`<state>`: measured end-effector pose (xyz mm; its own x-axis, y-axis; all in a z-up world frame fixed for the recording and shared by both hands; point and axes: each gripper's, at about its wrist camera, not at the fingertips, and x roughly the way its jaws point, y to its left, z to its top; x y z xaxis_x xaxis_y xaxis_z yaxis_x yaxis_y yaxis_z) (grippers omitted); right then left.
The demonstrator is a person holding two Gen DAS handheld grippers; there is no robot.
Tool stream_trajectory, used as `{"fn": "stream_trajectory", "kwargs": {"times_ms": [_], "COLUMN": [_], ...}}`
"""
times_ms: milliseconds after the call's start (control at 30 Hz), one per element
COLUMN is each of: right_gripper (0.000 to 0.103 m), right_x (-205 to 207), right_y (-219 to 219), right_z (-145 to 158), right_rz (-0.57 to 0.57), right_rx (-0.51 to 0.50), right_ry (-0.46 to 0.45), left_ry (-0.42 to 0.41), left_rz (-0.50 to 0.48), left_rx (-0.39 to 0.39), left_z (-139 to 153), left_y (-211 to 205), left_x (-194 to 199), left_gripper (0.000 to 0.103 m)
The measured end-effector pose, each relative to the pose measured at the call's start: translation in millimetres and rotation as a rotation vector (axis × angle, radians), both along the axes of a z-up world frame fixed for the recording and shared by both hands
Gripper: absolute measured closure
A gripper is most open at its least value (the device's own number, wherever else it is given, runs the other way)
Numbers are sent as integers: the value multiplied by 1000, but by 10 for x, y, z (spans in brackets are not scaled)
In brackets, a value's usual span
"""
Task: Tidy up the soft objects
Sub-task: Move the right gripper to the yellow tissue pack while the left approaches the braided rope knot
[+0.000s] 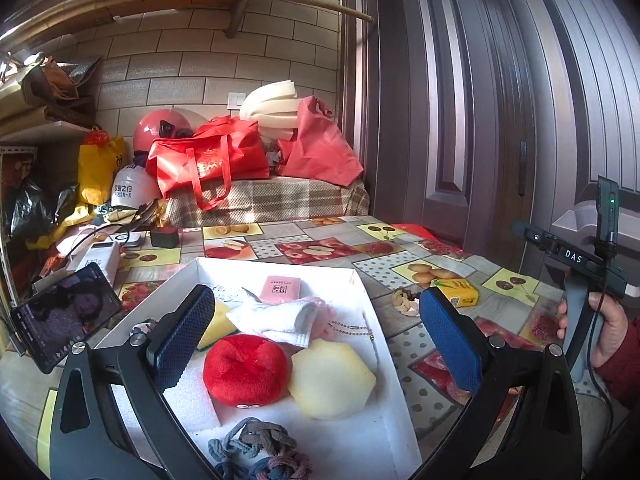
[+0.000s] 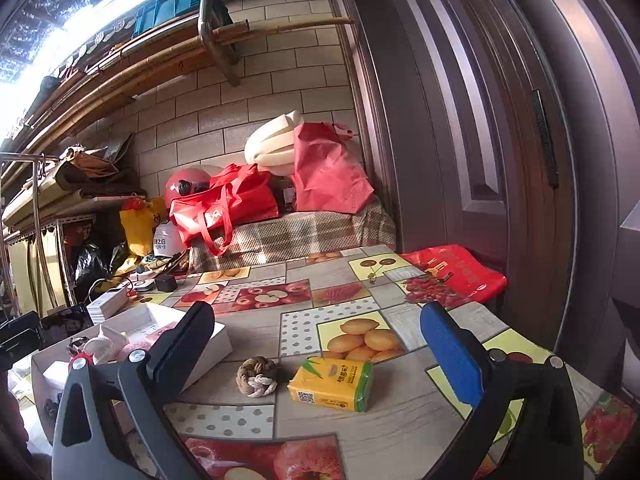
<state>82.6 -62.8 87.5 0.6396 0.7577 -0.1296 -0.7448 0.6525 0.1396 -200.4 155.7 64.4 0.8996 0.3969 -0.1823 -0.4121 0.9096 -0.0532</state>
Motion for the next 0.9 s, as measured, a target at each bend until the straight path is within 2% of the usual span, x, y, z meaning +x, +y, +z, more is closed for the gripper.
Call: {"fn": "stream_trajectory", "kwargs": {"times_ms": [100, 167, 267, 400, 600, 733, 900], "right_gripper": [0, 0, 0, 0, 0, 0, 0], "right_x": [188, 325, 483, 565, 666, 782, 833], "right_y": [-245, -327, -417, -492, -478, -278, 116], "right_z": [-1, -27, -65, -82, -117, -202, -360], "right_rz": [-62, -97, -141, -155, -76, 0, 199], "right_rx": [46, 25, 12, 12, -19, -142, -314], "right_ry": [54, 101, 160, 184, 221, 277, 344], "left_ry": [0, 11, 63, 128, 161, 164, 181], "left_rz": [-17, -29, -60, -117, -166, -169, -180], "left_rx": [24, 31, 37, 33, 4, -27, -36], "left_z": [18, 19, -5, -46, -70, -79, -95], "left_y": [-82, -153, -274, -433, -517, -484, -522], "left_x": [29, 82, 223, 419, 569, 596, 666], "left_gripper": [0, 0, 0, 0, 0, 0, 0]}}
